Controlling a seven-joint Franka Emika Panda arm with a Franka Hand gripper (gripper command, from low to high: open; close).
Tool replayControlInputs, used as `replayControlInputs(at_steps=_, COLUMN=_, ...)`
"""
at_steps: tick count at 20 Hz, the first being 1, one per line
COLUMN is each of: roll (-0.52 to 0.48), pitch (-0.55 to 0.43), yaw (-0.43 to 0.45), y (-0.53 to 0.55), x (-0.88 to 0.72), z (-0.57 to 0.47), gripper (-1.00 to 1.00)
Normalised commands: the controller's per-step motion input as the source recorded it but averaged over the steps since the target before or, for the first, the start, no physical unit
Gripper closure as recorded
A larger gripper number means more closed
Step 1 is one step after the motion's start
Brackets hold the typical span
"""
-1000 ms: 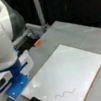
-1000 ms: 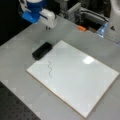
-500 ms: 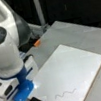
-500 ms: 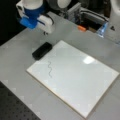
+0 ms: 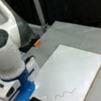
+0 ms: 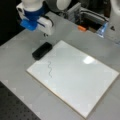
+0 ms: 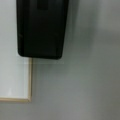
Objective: Erasing curve lines
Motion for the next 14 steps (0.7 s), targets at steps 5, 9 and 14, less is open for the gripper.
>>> replayControlInputs(at_steps=5, roll=0.187, pitch=-0.008, yaw=-0.012, y=-0.11, x=0.09, z=-0.09, gripper=-1.00)
replayControlInputs(at_steps=9, roll=0.160, pitch=-0.049, yaw=0.000, y=-0.13, x=0.06, z=-0.11, gripper=-1.00)
replayControlInputs(at_steps=14, roll=0.112, pitch=-0.098, yaw=-0.011, y=-0.12, x=0.04, z=-0.16, gripper=-1.00)
